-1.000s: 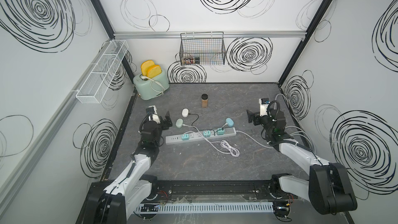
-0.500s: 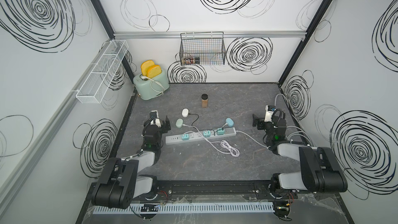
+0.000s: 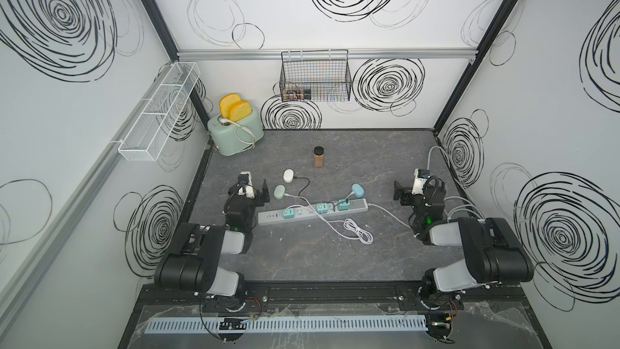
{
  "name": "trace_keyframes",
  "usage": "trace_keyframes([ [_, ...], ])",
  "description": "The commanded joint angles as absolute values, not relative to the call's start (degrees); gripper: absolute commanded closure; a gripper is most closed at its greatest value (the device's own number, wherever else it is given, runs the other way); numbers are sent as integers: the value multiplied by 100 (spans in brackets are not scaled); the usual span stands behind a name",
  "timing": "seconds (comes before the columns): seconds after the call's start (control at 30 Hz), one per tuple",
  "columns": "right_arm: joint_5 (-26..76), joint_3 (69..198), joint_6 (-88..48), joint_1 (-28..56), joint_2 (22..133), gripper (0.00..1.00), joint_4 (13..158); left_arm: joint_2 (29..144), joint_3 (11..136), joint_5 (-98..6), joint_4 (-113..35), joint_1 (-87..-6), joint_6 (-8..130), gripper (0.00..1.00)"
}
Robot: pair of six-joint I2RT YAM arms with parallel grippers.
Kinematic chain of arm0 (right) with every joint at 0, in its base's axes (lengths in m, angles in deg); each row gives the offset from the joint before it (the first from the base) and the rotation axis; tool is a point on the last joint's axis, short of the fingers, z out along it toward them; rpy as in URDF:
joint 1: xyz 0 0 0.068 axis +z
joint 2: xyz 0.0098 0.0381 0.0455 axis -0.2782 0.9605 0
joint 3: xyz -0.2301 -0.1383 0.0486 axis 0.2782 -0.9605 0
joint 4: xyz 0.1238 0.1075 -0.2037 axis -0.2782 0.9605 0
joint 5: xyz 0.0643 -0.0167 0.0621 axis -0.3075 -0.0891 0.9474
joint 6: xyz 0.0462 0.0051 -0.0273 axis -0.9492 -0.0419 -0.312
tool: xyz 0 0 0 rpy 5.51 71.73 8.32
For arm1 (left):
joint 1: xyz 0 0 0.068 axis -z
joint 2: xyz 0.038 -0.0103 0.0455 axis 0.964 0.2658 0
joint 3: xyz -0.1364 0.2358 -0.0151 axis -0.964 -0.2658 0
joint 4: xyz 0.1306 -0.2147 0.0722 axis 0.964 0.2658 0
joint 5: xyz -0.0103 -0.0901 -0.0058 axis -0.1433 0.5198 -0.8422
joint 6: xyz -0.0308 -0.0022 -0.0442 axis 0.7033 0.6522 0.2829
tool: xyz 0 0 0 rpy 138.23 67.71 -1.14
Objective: Charge the bluetooth headset
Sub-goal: Reset both arms
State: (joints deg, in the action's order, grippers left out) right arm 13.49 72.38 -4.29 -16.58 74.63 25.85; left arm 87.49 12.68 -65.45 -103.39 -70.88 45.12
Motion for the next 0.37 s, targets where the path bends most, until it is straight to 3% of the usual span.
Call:
trace_keyframes([
  [0.0, 1276, 7205, -487, -1634, 7483, 2, 2251, 8703, 1234, -6503, -10855, -7075, 4399, 4],
  [0.33, 1226, 7201, -480, -1615, 7483, 2, 2249, 8706, 1233, -6383, -10857, -7134, 4433, 4],
])
